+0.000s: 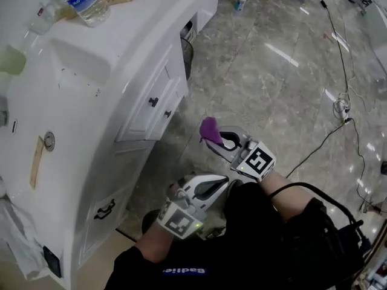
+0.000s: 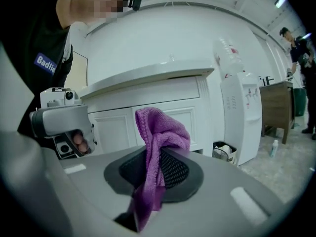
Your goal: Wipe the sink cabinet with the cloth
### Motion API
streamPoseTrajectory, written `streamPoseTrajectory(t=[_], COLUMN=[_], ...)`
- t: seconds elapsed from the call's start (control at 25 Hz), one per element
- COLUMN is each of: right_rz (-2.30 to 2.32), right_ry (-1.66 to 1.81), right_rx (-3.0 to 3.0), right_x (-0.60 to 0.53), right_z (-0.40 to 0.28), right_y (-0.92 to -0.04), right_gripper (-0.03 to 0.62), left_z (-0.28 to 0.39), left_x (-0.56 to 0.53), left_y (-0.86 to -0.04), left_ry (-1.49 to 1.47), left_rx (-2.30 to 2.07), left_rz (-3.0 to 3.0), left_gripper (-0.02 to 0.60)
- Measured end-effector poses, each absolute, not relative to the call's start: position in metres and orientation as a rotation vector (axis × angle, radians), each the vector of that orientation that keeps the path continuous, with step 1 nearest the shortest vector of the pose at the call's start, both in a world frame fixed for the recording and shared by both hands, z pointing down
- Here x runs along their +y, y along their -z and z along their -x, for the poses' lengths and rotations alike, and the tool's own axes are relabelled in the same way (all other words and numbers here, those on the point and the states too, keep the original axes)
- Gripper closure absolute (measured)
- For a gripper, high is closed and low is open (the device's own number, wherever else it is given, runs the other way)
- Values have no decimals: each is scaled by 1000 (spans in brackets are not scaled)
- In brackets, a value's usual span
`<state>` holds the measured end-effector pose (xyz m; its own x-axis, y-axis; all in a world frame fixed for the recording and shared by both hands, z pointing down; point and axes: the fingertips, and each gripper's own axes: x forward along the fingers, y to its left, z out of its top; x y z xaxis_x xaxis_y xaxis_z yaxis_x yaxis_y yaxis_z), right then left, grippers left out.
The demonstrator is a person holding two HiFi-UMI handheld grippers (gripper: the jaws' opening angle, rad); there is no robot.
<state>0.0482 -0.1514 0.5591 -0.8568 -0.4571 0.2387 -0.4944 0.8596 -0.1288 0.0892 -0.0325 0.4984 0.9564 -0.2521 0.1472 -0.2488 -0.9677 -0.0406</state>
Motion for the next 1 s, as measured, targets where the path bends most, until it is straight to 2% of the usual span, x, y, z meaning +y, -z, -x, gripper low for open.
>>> streamPoseTrajectory(t=[0.16,0.4,0.68,1.0], right_rz=[-803,-783,-791,-734], right_ry=[-389,-474,-574,-579], right_rx=[-2778,-2769,-2798,-2808], right_x=[-123,-73,-38,-5], right_z=[-71,-65,-52,-41], right_y=[-480,-325,-181,-90], right_gripper=[537,537,537,537], left_z=[-98,-87,-74,-38], left_x=[11,49,51,60], left_y=[-414,-256,-94,5], left_ry=[349,401,208,101], left_rx=[254,180,346,533], left_rz=[3148,3176,3179,3238], left_gripper=[581,581,581,581])
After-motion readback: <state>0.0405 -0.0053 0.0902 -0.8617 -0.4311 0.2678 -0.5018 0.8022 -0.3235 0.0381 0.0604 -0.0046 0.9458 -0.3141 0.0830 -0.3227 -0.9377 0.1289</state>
